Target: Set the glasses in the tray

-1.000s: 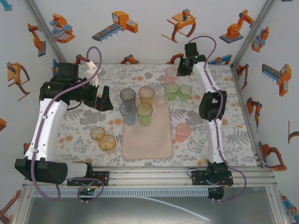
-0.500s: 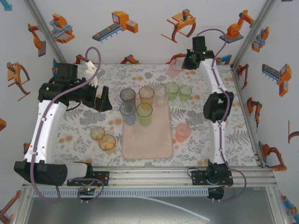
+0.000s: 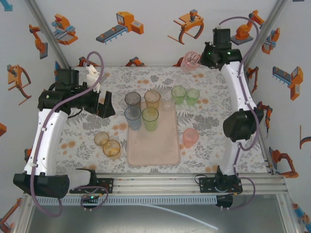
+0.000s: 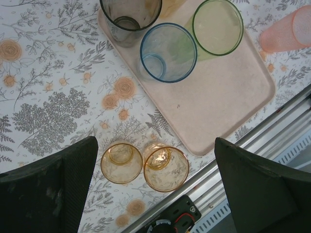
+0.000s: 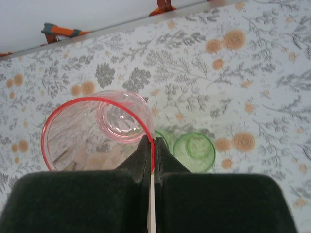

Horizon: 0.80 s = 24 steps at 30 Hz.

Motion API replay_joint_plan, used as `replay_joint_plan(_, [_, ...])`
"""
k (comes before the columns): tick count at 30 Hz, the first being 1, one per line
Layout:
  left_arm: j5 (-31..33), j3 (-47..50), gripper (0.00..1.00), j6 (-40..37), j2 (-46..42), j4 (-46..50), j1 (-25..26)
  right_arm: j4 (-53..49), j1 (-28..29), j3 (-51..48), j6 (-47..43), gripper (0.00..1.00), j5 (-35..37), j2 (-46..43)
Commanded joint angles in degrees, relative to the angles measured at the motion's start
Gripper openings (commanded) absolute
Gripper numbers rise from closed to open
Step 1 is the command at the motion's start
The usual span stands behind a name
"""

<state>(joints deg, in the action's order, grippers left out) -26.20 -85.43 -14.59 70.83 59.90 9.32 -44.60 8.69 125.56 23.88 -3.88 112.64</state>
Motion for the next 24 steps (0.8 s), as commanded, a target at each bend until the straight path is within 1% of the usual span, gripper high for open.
replay_joint_plan(1, [0.64, 0.44, 0.97, 1.39, -0.63, -1.61, -0.18, -0.05, -0.35, -6.61, -1.67, 0.0, 1.15, -8.05])
replay_joint_plan(7, [2.54, 0.19, 0.97, 2.36, -1.0, -1.95, -0.1, -0.2, 0.19, -20.79, -2.22, 0.0, 2.17, -22.12])
replay_joint_plan(13, [1.58, 0.97, 0.97, 3.16, -1.34, -2.42, -0.2, 0.94, 3.26, -34.34, -2.34, 0.0, 3.77, -34.06])
replay_joint_plan(17, [1.95, 2.32, 0.97, 3.27, -1.3, -2.87, -0.24, 0.05, 6.7, -39.68, -2.42, 0.0, 5.33, -37.91])
replay_joint_plan(19, [2.2, 2.41, 0.97, 3.25, -1.44, -2.87, -0.25, -0.5, 9.16, -41.74, -2.5, 0.0, 7.25, -39.07])
replay_joint_plan(24, [2.55, 2.43, 0.97, 3.12, -1.77, -3.03, -0.19, 0.88, 14.82, -46.53, -1.11, 0.0, 9.61, -40.0])
